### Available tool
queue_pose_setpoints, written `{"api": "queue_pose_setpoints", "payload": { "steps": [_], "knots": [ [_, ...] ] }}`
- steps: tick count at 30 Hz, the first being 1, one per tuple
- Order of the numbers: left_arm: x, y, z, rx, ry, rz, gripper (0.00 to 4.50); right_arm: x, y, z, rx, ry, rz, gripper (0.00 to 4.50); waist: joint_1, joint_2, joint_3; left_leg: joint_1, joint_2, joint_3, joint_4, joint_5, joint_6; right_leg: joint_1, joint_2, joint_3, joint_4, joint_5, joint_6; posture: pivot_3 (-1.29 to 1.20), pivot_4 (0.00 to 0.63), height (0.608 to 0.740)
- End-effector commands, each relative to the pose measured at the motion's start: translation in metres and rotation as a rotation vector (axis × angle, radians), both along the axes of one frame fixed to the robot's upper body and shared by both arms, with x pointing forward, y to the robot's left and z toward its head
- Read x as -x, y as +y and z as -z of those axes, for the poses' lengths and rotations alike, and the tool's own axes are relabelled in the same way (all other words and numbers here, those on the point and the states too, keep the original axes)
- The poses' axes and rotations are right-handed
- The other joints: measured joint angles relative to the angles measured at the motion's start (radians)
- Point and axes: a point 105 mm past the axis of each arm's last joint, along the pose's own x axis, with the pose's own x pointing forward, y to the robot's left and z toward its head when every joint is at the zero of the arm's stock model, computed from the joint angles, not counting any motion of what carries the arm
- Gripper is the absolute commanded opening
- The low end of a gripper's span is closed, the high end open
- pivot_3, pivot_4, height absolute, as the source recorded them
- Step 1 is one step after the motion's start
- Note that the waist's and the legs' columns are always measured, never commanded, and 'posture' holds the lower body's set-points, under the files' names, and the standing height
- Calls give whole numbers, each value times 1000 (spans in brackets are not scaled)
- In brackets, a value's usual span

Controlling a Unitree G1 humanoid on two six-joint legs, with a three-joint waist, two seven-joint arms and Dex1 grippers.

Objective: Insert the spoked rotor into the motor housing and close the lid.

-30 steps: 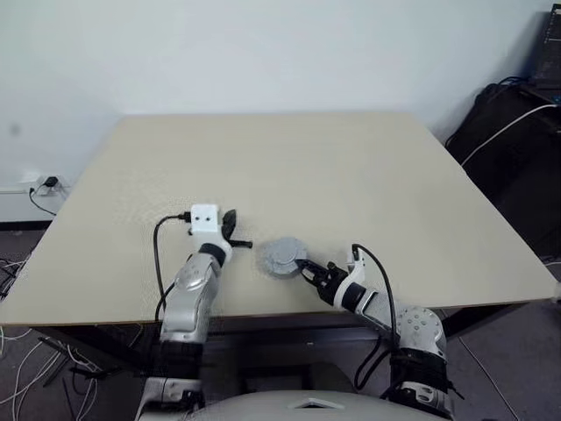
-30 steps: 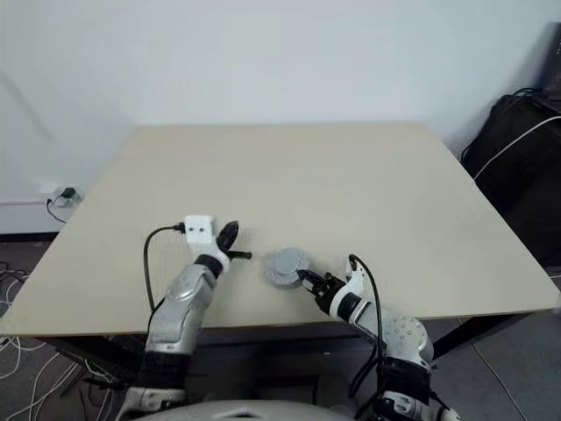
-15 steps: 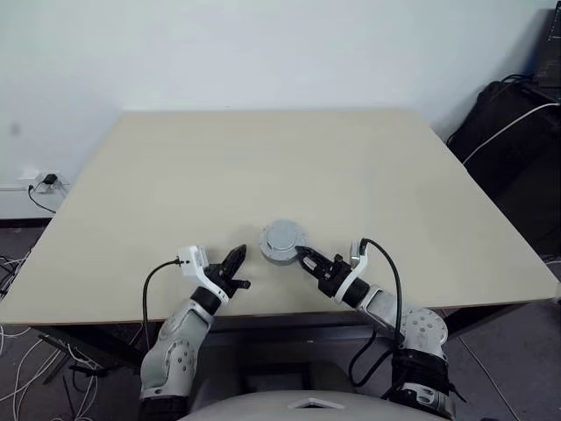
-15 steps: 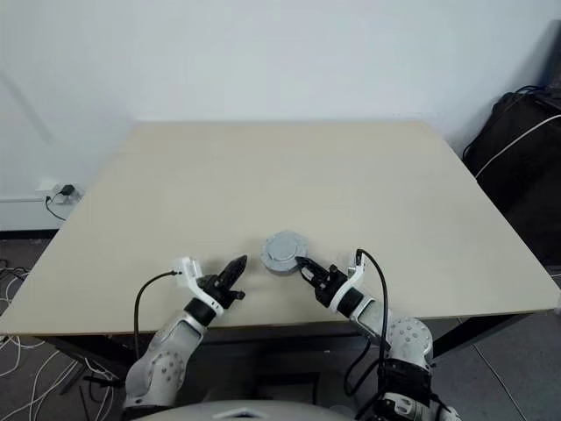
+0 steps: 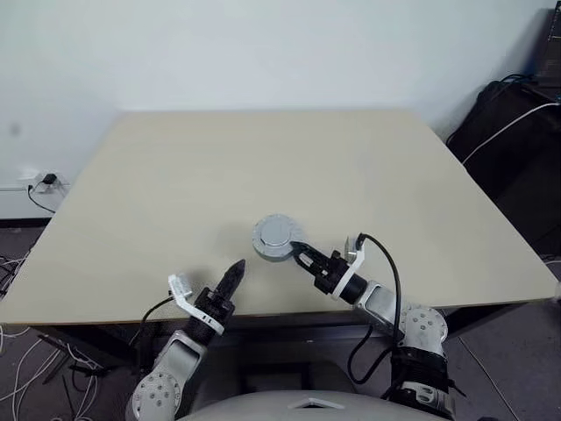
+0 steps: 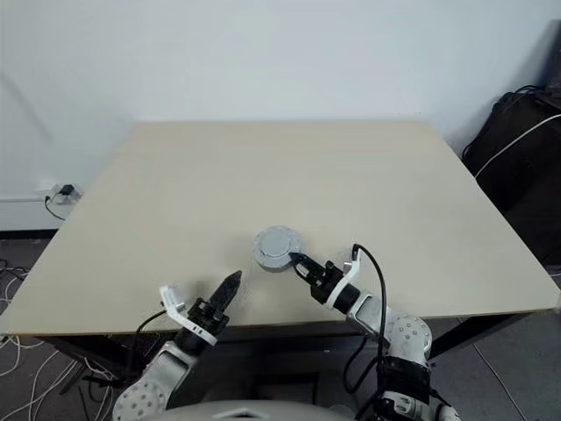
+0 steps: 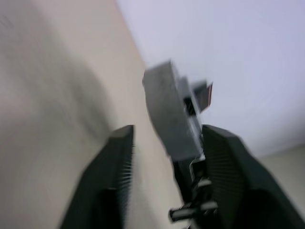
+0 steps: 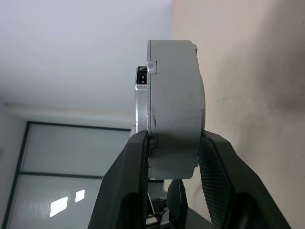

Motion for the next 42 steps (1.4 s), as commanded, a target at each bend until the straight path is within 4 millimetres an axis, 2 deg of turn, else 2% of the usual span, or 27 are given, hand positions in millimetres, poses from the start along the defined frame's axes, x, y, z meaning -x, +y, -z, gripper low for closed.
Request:
{"api": "queue_pose_setpoints", "payload": {
  "steps": [1, 4, 15, 29, 37, 42],
  "knots": [
    [-5, -13, -21, 173, -49, -33, 3576, -4, 4, -28, -48, -110, -33, 1201, -1, 0, 0, 0, 0, 0, 0, 0, 0, 0, 0, 0, 0, 0, 0, 0, 0, 740],
    [-4, -17, -18, 240, -15, -34, 4476, -4, 4, -28, -35, -107, -45, 1201, -1, 0, 0, 0, 0, 0, 0, 0, 0, 0, 0, 0, 0, 0, 0, 0, 0, 740],
    [-5, -32, -10, 340, 81, 33, 4476, 2, 5, -31, -16, -111, -86, 1201, -1, 0, 0, 0, -1, 0, 1, 0, 0, 0, 0, 0, 0, 0, 0, 0, 0, 740],
    [-8, -38, -16, 360, 51, 69, 4476, 28, 17, -28, -4, -73, -236, 1201, -1, 0, 0, 0, -2, 0, 1, 0, 0, 1, 1, 0, 0, 0, 0, 0, 0, 740],
    [-7, -42, -16, 371, 71, 92, 4476, 30, 19, -27, 3, -72, -257, 1201, -1, -1, 0, 0, -2, 0, 2, 0, 0, 1, 1, 0, 0, 0, 0, 0, 0, 740],
    [-7, -44, -15, 372, 83, 104, 2923, 30, 19, -28, 7, -76, -258, 1201, -1, -1, 0, 0, -2, 0, 2, 0, 0, 1, 1, 0, 0, 0, 0, 0, 0, 740]
  ]
}}
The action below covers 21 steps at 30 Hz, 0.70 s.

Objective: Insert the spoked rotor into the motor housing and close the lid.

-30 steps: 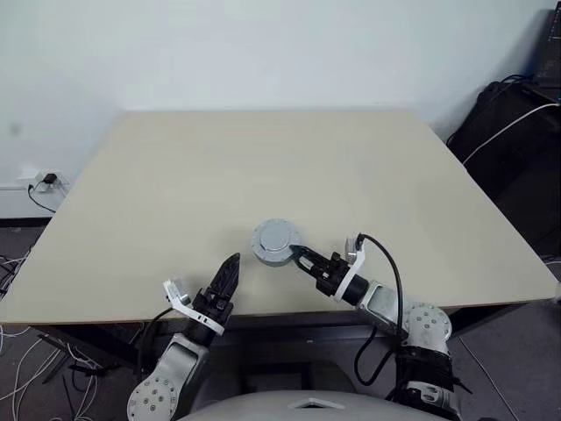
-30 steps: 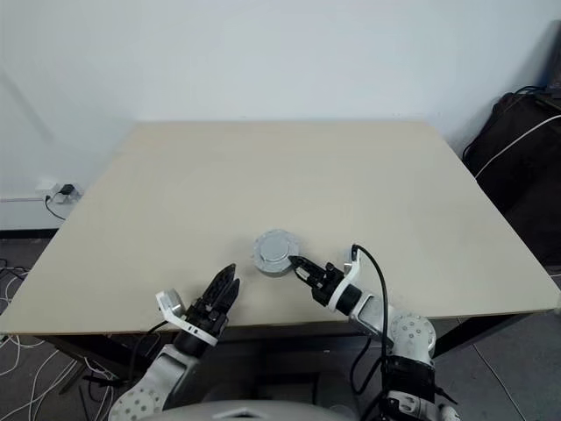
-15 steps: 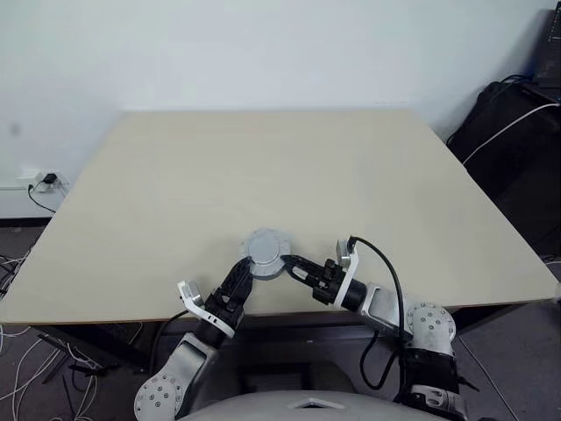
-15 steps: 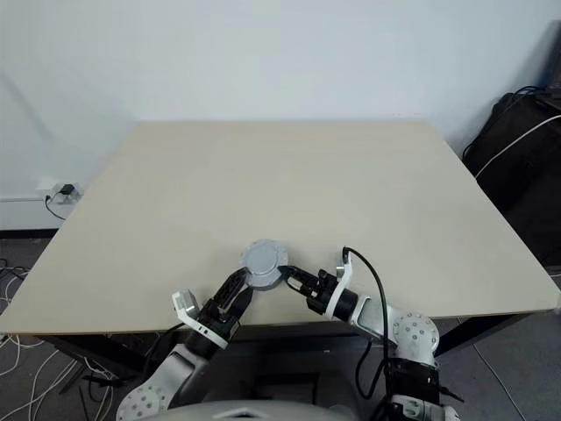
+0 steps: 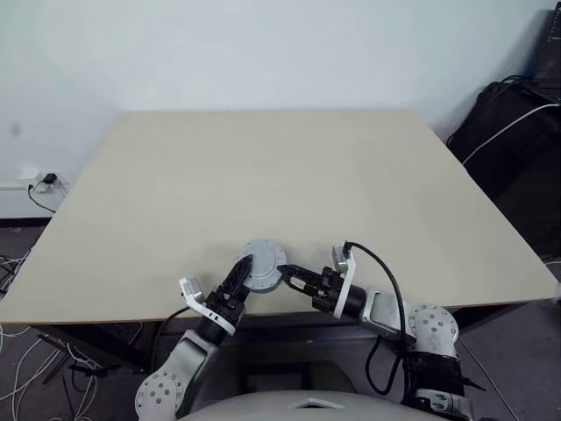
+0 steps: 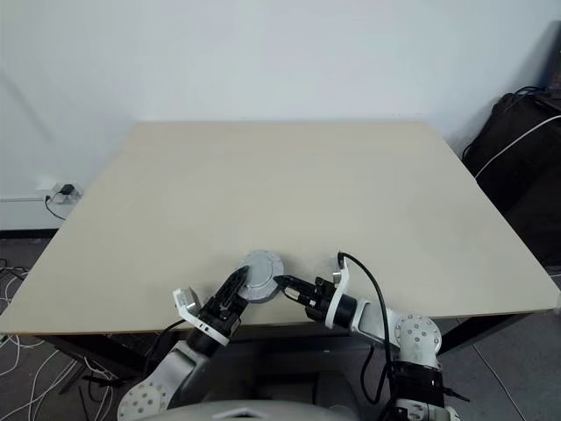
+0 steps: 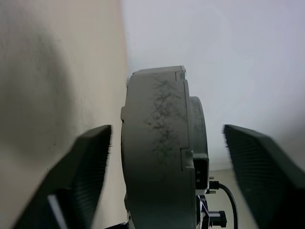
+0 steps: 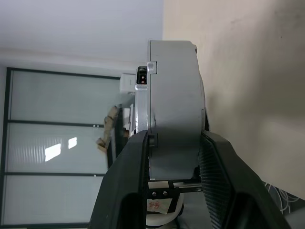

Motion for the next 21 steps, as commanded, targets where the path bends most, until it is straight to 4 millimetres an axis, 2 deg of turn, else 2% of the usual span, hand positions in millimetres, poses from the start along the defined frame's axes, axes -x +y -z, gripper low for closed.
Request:
{"api": "queue_pose_setpoints", "payload": {
  "steps": [1, 3, 16, 17, 21],
  "knots": [
    [-7, -20, -17, 107, -42, 14, 2574, -3, 4, -24, -69, -91, -12, 1201, 0, 0, 0, 0, 0, 0, 0, 0, 0, 0, 0, 0, 0, 0, 0, 0, 0, 740],
    [-7, -20, -17, 106, -42, 18, 2102, -4, 5, -23, -69, -90, -11, 1201, 0, 0, 0, 0, 0, 0, 0, 0, 0, 0, 0, 0, 0, 0, 0, 0, 0, 740],
    [-8, -22, -20, 105, -51, 21, 2100, -9, 3, -24, 2, -160, 30, 1201, 0, -1, 0, 0, 0, 0, 0, 0, 0, 0, 0, 0, 0, 0, 0, 0, 0, 740],
    [-8, -22, -20, 104, -52, 20, 2100, -9, 3, -24, 2, -161, 31, 1923, 0, 0, 0, 0, 0, 0, 0, 0, 0, 0, 0, 0, 0, 0, 0, 0, 0, 740],
    [-9, -21, -20, 100, -53, 17, 2100, -9, 2, -23, 5, -160, 31, 3073, 0, -1, 0, 0, 0, 0, 0, 0, 0, 0, 0, 0, 0, 0, 0, 0, 0, 740]
  ]
}}
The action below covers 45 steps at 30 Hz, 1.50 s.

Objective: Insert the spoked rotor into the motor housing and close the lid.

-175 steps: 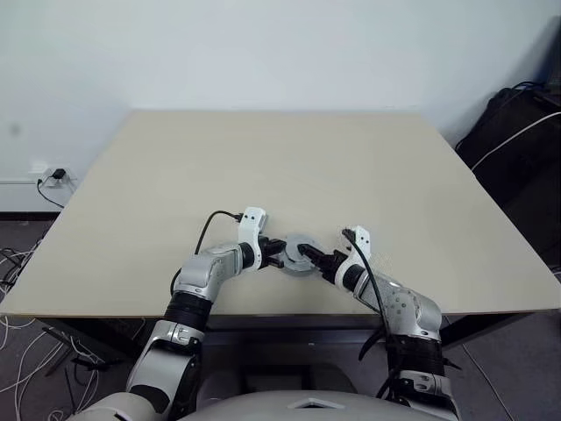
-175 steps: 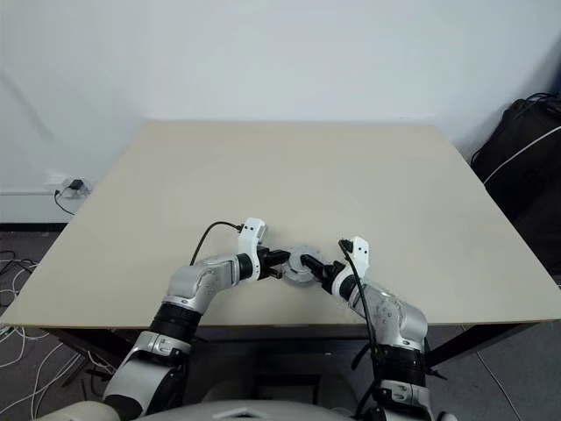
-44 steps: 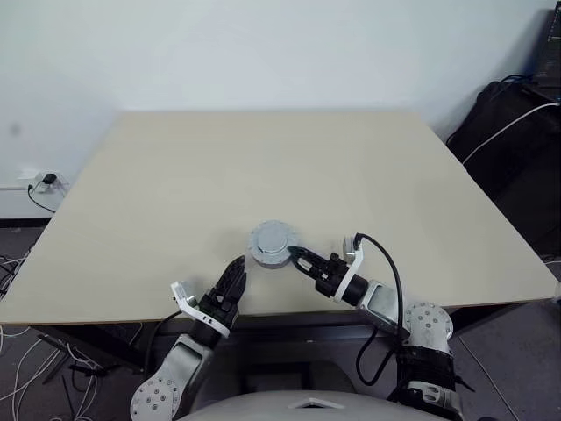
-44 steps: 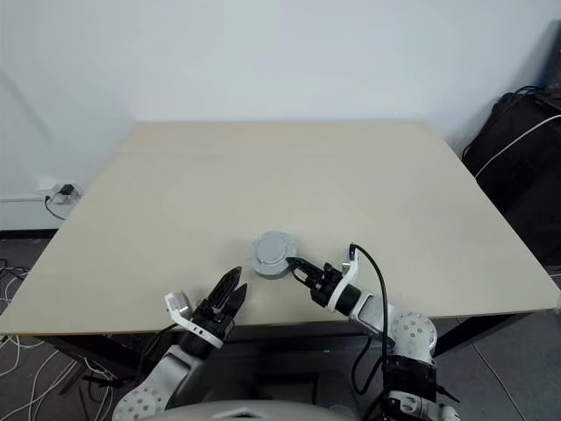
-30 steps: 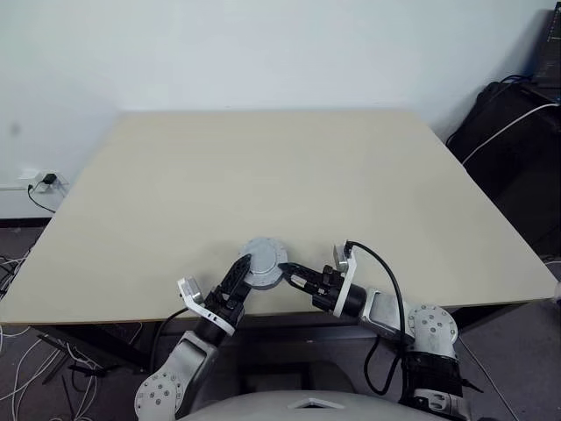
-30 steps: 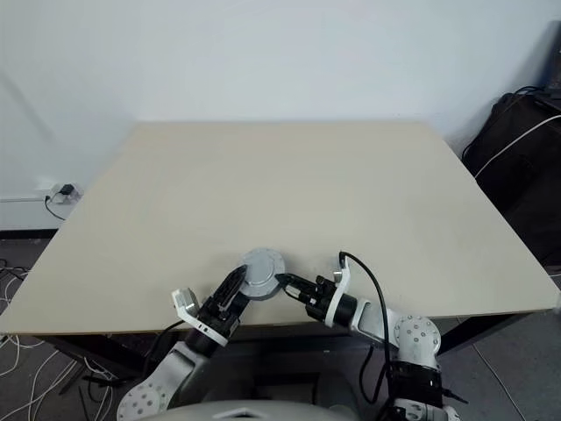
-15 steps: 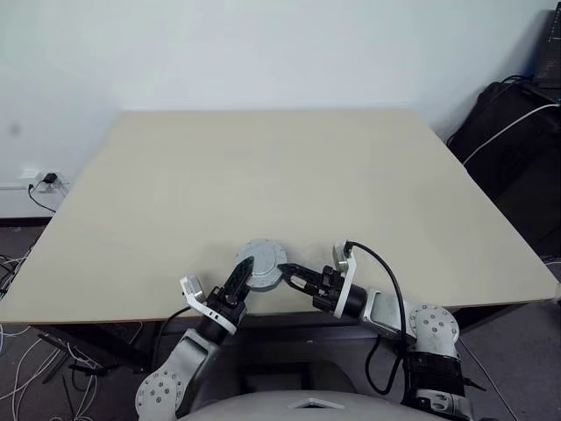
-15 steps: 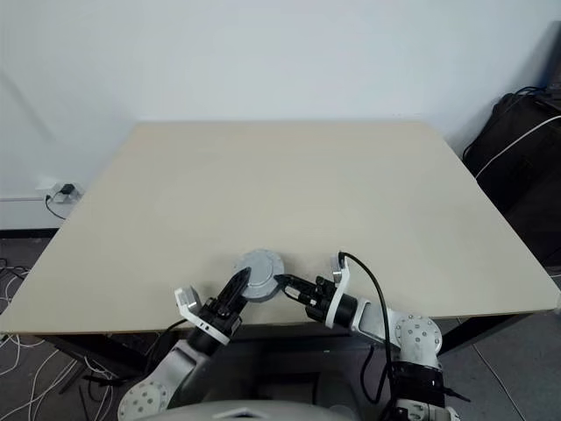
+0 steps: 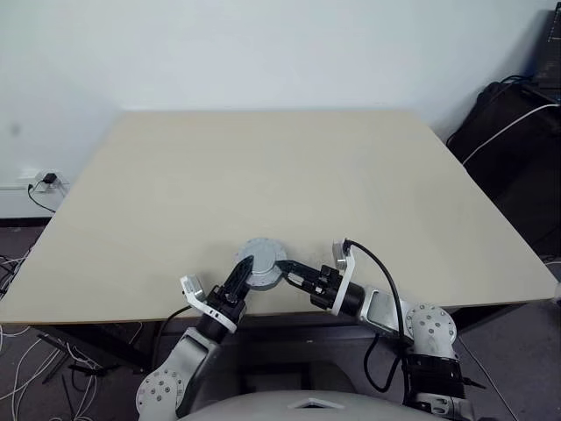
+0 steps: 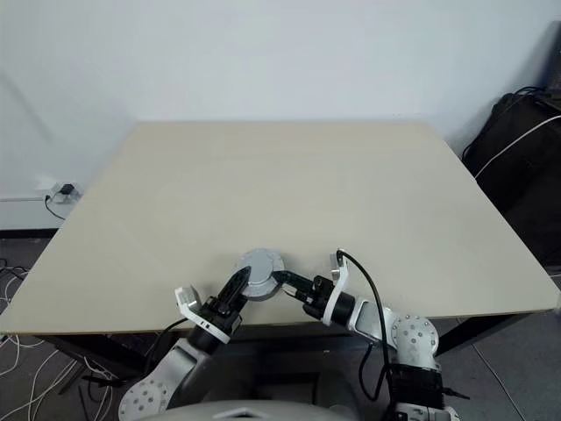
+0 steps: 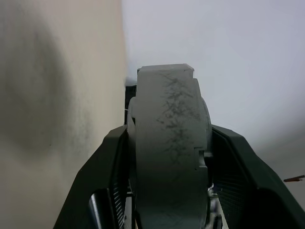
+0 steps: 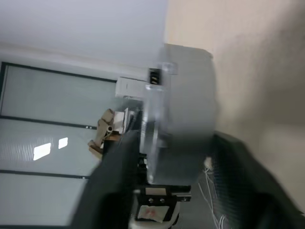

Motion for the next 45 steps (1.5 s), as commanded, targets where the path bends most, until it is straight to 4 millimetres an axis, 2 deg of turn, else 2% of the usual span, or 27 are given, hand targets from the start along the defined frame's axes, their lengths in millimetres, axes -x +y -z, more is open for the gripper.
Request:
{"api": "queue_pose_setpoints", "payload": {
  "steps": [1, 4, 5, 11, 19, 23, 27, 32, 38, 45],
  "knots": [
    [-6, -20, -20, 86, -66, 16, 2100, -4, 0, -17, -24, -78, -1, 3445, 0, 0, 0, 0, 0, 0, 0, 0, 0, 0, 0, 0, 0, 0, 0, 0, 0, 740],
    [-7, -19, -20, 74, -70, 6, 2100, -3, -3, -15, -11, -73, 6, 4417, 0, 0, 0, 0, -1, 0, 0, 0, 0, 0, 0, 0, 0, 0, 0, 0, 0, 740],
    [-7, -17, -21, 64, -76, -6, 2100, -2, -5, -15, -4, -75, 8, 4500, 0, 0, 0, 0, 0, 0, 0, 0, 0, 0, 0, 0, 0, 0, 0, 0, 0, 740],
    [-27, 6, -30, 6, -136, -151, 2100, 6, -20, -10, 67, -109, 25, 4500, 1, -1, 0, 0, -1, 0, 0, 0, 0, 0, 0, 0, 0, 0, 0, 0, 0, 740],
    [-73, 22, -44, -73, -175, -238, 2100, 8, -13, -10, 257, -313, -8, 4500, 9, -3, 0, 0, -3, -1, 3, 0, 0, 2, 1, 0, 0, 1, 1, 0, 0, 740],
    [-96, 26, -41, -112, -153, -262, 2100, 4, -11, -8, 348, -432, 19, 4500, 11, -4, 0, 0, -4, -1, 3, 0, -1, 2, 1, 0, -1, 1, 1, 0, 0, 740],
    [-122, 28, -37, -119, -120, -289, 2100, -5, -16, -6, 513, -593, 108, 4500, 14, -7, 2, -1, -5, -1, 3, 2, -4, 2, 1, 0, -2, 1, 2, 0, 0, 740],
    [-144, 29, -28, -188, -81, -318, 2100, -12, -21, -7, 582, -723, 195, 4500, 19, -11, 4, -1, -6, -1, 4, 2, -4, 4, 1, 0, -4, 3, 5, 0, 0, 740],
    [-168, 31, -19, -311, -15, -360, 2100, -15, -26, -1, 652, -779, 226, 4500, 16, -11, 4, -2, -6, -1, 3, 2, -3, 6, 2, -1, -14, 8, 11, 0, 0, 740],
    [-185, 36, -6, -381, 93, -398, 2100, -14, -25, 4, 664, -783, 220, 4500, 17, -11, 4, -3, -6, -1, 1, 2, -3, 6, 2, -2, -15, 8, 12, 0, 0, 740]
  ]
}}
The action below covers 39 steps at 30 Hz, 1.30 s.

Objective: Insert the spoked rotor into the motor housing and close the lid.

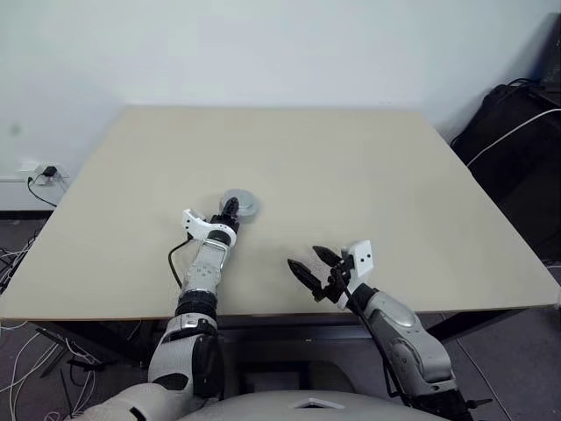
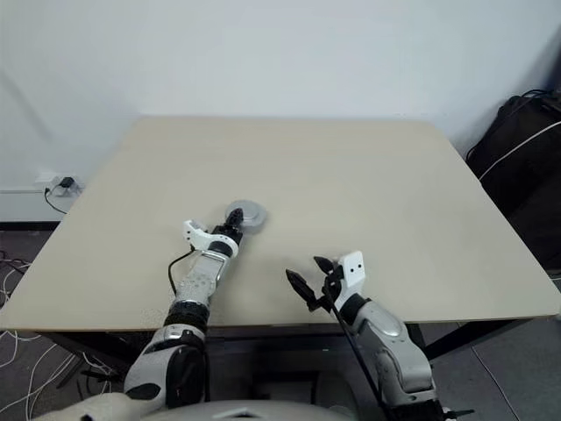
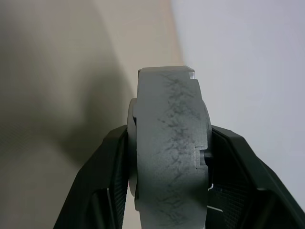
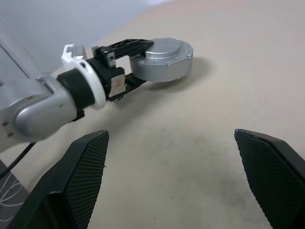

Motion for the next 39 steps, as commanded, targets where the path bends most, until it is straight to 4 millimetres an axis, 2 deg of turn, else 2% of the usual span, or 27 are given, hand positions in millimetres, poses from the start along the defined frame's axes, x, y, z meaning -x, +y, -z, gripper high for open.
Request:
{"api": "queue_pose_setpoints", "payload": {
  "steps": [1, 7, 14, 20, 23, 26, 29, 34, 37, 39],
  "knots": [
    [-18, 1, -22, -19, -41, -21, 2100, -2, 2, -10, -9, -54, -5, 4500, 1, 0, 0, 0, 0, 0, 0, 0, 0, 0, 0, 0, 0, 0, 0, 0, 0, 740],
    [-18, 2, -7, -63, 59, -28, 2100, -2, 2, -8, -8, -42, -1, 4500, 6, 0, 0, 0, 0, 0, 0, 0, 0, 1, 0, 0, 0, 1, 1, 0, 0, 740],
    [-2, 13, 11, -90, 150, -42, 4404, -1, 2, -5, 4, -33, 1, 4500, 4, 2, -5, 2, 0, 0, 0, 0, 0, 2, 0, 1, 0, 2, 2, 0, 0, 740],
    [34, 35, 37, -143, 264, -53, 4457, -2, 2, -3, -1, -14, 12, 4500, -20, 6, -13, 6, 2, 2, -1, 0, -1, 4, 0, 2, 2, 1, 1, 0, 0, 740],
    [59, 47, 49, -168, 313, -51, 4457, 1, 4, 0, -14, 16, -1, 4500, -27, 6, -15, 18, 3, 3, -4, -2, -1, 16, 1, 3, 1, -2, -4, 0, 0, 740],
    [82, 53, 53, -226, 327, -15, 4457, 4, 3, 1, -40, 42, -5, 4500, -43, 6, -20, 22, 5, 4, -4, -3, 1, 18, 2, 4, 2, -3, -6, 0, 0, 740],
    [101, 55, 50, -324, 304, 46, 4457, 4, 2, 4, -34, 61, 2, 4500, -48, 7, -23, 26, 6, 6, -6, -4, 0, 19, 2, 5, 4, -5, -9, 0, 0, 740],
    [124, 56, 25, -649, 121, 144, 4457, -4, -4, 9, -36, 99, 83, 4500, -44, 9, -25, 29, 8, 6, -7, -5, -1, 19, 2, 5, 6, -7, -12, 0, 0, 740],
    [134, 55, 18, -772, 61, 142, 4457, -7, -7, 10, -30, 97, 119, 4500, -36, 9, -24, 28, 10, 6, -8, -6, -1, 16, 0, 5, 6, -8, -13, 0, 0, 740],
    [137, 62, 13, -889, 37, 71, 4457, -16, -17, 17, 53, 95, 211, 4500, -33, 9, -23, 28, 10, 6, -8, -6, 0, 14, -1, 5, 6, -8, -13, 0, 0, 740]
  ]
}}
